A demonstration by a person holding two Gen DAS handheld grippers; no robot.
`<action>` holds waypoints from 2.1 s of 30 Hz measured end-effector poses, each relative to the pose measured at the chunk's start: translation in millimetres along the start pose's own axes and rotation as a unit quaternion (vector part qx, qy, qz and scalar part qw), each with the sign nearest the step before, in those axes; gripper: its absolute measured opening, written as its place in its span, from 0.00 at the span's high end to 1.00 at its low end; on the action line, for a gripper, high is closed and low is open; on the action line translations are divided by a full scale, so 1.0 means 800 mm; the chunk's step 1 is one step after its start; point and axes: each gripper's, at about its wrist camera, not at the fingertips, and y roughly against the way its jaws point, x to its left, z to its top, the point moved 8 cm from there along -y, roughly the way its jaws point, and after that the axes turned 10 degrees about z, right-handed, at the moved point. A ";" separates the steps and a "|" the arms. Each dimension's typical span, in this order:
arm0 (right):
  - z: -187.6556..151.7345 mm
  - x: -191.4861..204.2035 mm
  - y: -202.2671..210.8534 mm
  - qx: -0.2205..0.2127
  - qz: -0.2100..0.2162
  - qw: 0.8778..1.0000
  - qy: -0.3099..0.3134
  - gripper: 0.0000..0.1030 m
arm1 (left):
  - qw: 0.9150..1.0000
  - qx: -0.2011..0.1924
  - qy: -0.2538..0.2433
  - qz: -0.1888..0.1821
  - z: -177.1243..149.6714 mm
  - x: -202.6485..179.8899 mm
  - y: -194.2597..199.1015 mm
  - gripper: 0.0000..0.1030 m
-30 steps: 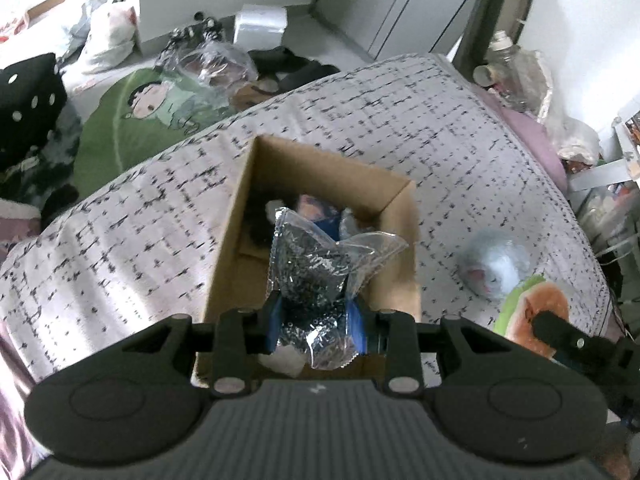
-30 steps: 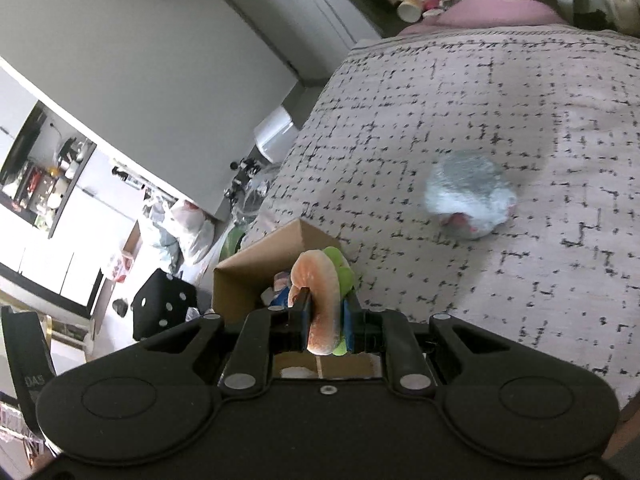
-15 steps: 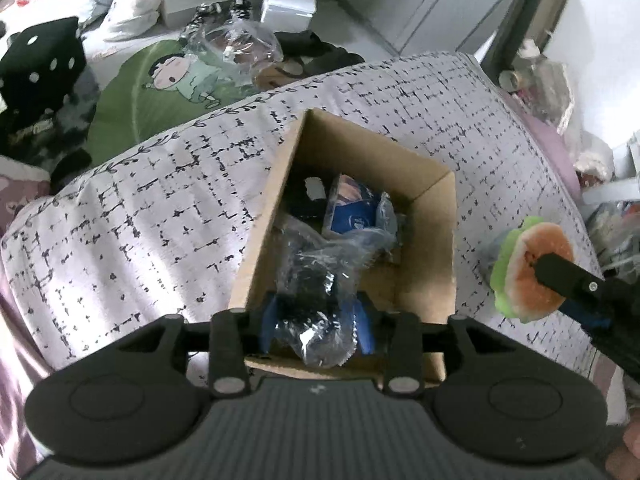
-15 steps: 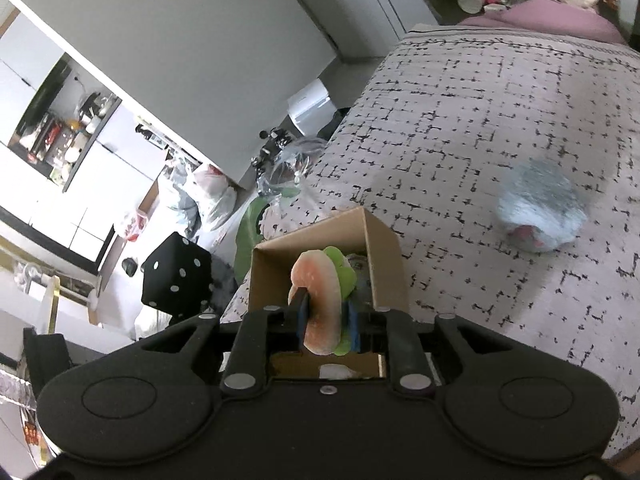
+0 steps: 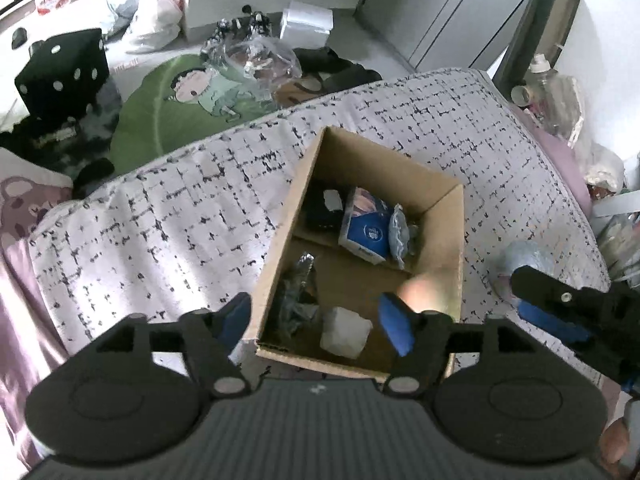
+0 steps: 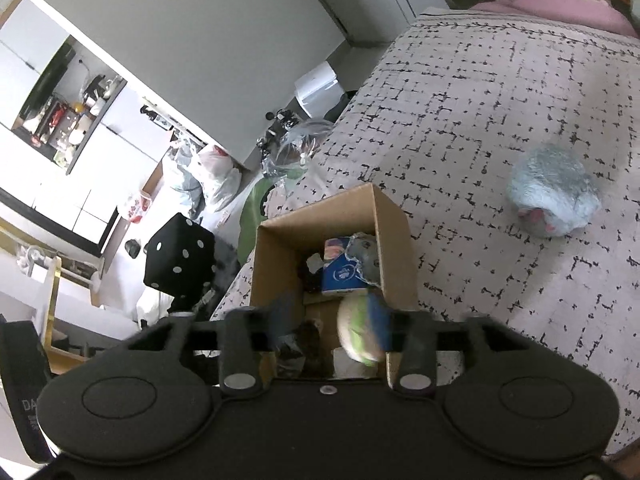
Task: Organize soft objects
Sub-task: 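Open the left tool dropping the bag while the right tool drops the burger plush into the box, then move both tools toward the grey fluffy plush on the bed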
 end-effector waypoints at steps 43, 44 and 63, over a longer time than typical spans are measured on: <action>0.035 -0.156 0.114 -0.032 -0.110 0.992 0.056 0.17 | 0.992 -0.076 -0.086 -0.044 -0.021 -0.182 0.032 0.08; 0.036 -0.159 0.110 -0.029 -0.109 0.992 0.058 0.18 | 0.992 -0.077 -0.087 -0.044 -0.022 -0.186 0.031 0.08; 0.051 -0.231 0.052 -0.015 -0.120 0.991 0.063 0.32 | 0.988 -0.054 -0.147 -0.013 -0.033 -0.260 -0.047 0.19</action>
